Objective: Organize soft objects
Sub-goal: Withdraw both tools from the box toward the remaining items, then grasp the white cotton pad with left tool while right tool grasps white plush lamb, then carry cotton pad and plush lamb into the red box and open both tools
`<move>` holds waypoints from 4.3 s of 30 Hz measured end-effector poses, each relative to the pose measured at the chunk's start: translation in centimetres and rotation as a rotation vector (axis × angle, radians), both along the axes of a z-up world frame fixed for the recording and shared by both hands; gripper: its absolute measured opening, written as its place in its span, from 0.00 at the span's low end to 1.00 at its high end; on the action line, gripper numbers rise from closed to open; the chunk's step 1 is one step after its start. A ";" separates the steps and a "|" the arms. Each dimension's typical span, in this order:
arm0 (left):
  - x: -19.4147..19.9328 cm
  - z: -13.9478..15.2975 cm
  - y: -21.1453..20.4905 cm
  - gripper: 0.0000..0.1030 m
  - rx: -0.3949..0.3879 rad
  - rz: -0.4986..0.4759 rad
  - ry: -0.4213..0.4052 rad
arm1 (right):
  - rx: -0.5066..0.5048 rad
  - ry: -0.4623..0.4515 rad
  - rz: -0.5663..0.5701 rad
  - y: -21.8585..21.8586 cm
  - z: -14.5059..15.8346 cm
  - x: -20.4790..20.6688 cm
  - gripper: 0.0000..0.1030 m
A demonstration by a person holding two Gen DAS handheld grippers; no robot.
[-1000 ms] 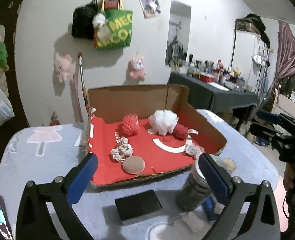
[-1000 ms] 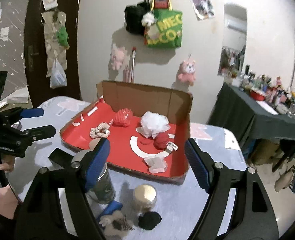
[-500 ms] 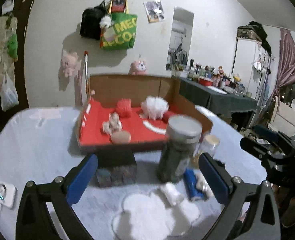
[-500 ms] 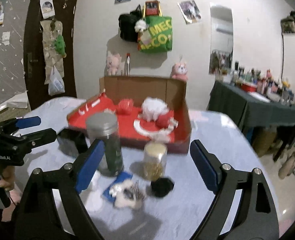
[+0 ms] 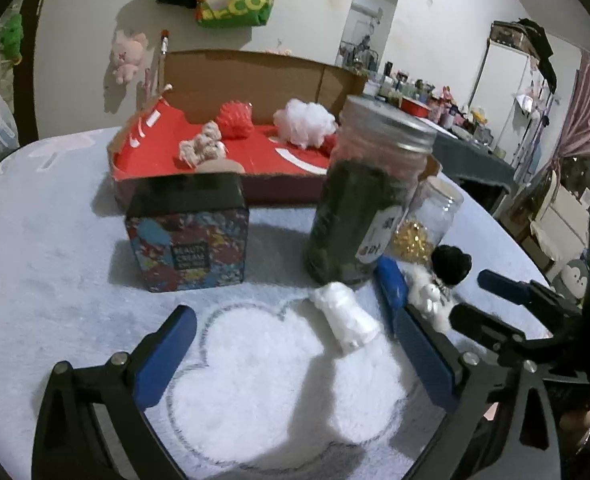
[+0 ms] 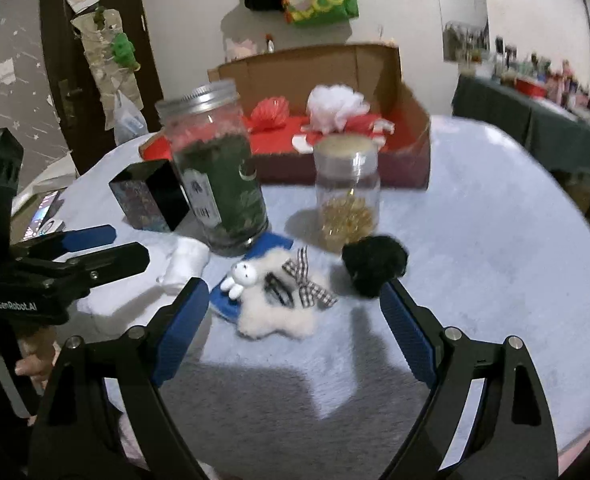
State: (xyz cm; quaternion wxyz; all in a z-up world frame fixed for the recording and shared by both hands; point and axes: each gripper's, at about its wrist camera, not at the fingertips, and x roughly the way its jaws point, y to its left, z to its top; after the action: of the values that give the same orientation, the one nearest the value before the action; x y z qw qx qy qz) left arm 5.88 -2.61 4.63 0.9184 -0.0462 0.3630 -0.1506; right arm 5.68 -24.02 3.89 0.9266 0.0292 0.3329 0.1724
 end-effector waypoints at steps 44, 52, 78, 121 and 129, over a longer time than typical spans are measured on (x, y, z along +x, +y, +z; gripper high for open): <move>-0.6 0.2 7.2 0.15 -0.056 0.004 0.068 | -0.051 -0.061 0.020 -1.4 2.1 -0.8 0.36; 1.1 0.7 11.0 0.15 0.013 0.064 0.034 | -0.138 -0.077 -0.033 -3.7 2.7 0.5 0.36; 8.4 4.5 11.1 0.15 0.169 -0.160 -0.013 | -0.510 -0.163 0.090 -3.2 4.5 9.4 0.36; 29.0 2.4 -1.8 0.17 0.161 -0.309 0.387 | -0.352 0.342 0.359 6.7 2.3 29.8 0.38; 29.3 1.7 -2.0 0.19 0.165 -0.297 0.405 | -0.363 0.366 0.356 6.8 1.6 30.0 0.39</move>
State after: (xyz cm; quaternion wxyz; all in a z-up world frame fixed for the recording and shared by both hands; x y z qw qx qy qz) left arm 35.15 -4.59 6.35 0.7954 0.0532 0.5534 -0.2413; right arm 35.65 -17.18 5.50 0.7965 -0.1648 0.5196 0.2615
